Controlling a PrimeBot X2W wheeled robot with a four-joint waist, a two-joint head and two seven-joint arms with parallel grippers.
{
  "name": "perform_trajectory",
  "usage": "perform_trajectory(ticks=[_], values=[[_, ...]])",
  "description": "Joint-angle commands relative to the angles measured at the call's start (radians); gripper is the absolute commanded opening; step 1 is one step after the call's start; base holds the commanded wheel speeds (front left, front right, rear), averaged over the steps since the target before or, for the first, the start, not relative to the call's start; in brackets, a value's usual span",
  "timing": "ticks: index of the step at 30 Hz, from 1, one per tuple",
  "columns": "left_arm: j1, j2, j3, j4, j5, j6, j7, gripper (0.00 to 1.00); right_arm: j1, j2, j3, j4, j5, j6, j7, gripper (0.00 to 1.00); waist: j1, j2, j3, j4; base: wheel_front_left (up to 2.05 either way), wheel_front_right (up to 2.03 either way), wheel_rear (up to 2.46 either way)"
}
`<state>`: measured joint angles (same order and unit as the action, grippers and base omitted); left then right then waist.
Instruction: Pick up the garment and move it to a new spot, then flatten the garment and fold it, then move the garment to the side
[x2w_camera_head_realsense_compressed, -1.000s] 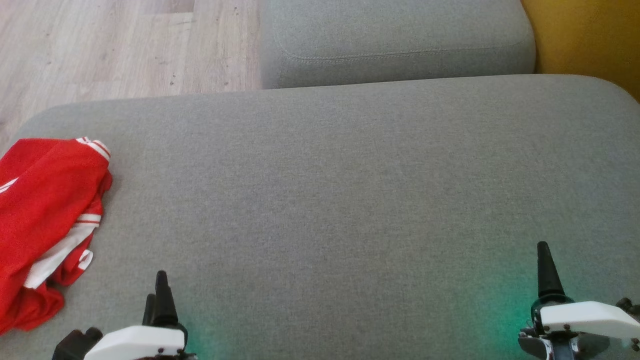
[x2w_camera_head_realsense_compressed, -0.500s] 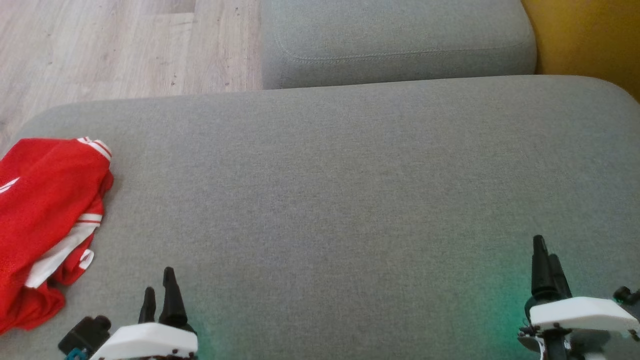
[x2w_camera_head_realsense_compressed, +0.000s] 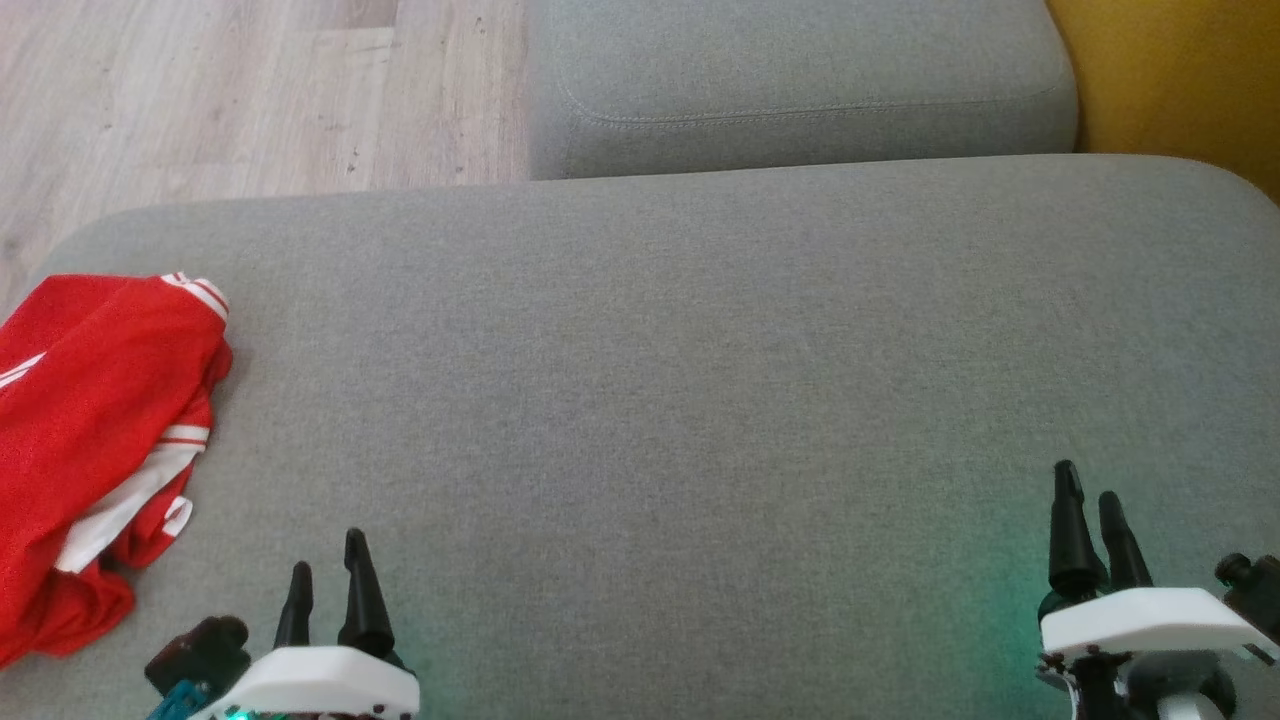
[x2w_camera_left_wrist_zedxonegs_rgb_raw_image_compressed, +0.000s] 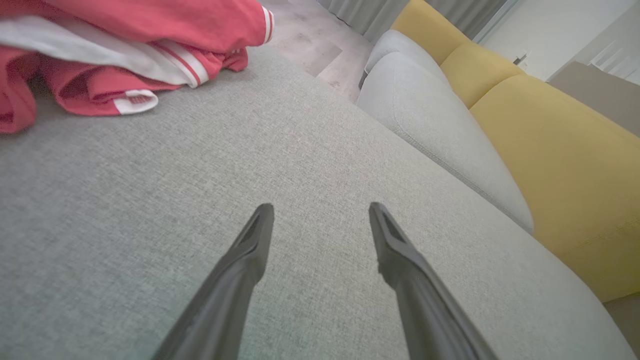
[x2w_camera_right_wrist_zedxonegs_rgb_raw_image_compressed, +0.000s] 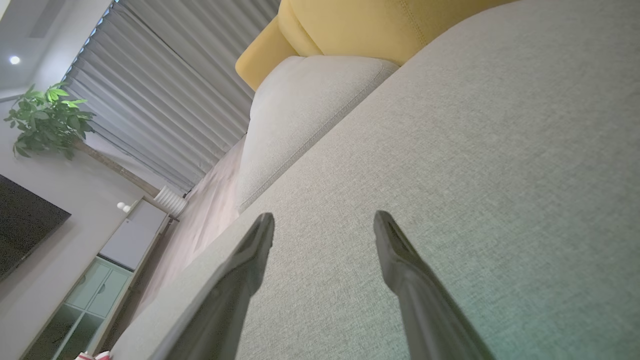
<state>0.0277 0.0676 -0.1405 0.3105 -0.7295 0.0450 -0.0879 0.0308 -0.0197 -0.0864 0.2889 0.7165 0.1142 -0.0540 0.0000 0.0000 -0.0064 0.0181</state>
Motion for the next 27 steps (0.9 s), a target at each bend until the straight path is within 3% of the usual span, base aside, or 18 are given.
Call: perform_trajectory(ticks=[1, 27], values=[[-0.042, 0.019, 0.004, -0.036, 0.034, 0.008, -0.013, 1.0, -0.05, -0.02, 0.016, -0.043, -0.032, 0.009, -0.015, 1.0, 0.0, 0.0, 0.0, 0.0, 0.0, 0.0, 0.0], [-0.048, 0.058, -0.068, -0.045, 0.326, 0.078, -0.086, 1.0, -0.046, -0.025, 0.04, -0.072, -0.348, 0.012, -0.054, 1.0, 0.0, 0.0, -0.006, -0.001, 0.0, 0.0, 0.0]])
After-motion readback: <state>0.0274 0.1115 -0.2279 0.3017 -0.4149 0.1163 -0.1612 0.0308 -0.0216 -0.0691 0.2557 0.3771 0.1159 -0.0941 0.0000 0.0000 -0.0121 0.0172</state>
